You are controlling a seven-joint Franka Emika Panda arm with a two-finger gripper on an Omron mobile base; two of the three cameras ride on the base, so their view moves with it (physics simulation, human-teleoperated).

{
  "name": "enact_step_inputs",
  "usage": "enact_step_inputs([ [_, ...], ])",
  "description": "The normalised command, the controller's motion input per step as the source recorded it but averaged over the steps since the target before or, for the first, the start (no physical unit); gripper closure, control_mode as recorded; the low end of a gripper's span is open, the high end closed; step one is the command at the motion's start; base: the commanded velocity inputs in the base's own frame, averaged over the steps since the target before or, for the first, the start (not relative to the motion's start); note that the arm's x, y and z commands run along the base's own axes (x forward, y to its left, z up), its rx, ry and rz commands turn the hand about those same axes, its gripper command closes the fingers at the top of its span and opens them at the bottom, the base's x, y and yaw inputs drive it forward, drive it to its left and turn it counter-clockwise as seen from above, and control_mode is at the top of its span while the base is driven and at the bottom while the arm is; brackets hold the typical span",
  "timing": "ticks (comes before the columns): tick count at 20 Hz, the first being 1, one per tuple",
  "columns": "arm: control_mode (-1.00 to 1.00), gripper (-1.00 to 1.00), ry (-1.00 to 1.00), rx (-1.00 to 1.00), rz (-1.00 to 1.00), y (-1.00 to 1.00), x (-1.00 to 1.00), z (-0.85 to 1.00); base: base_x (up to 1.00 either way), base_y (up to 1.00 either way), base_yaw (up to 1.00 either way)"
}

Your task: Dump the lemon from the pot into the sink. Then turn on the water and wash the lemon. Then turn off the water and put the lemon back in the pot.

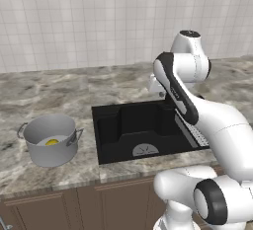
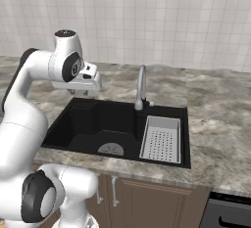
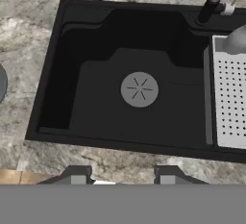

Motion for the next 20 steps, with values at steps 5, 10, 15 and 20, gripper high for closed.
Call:
enact_step_inputs([
  [5,-1.00,-1.00,-0.02,0.00,0.00,0.04,-0.11,-0.02,0.00,0.00,0.00],
  [10,-1.00,-1.00,-0.01,0.00,0.03,0.29,-0.36,-0.11,0.00,0.00,0.00],
  [15,-1.00,-1.00,0.02,0.00,0.06,0.81,-0.10,0.00,0.00,0.00,0.00],
  [20,-1.00,-1.00,0.13,0.00,0.02,0.98,0.00,0.00,0.00,0.00,0.00],
])
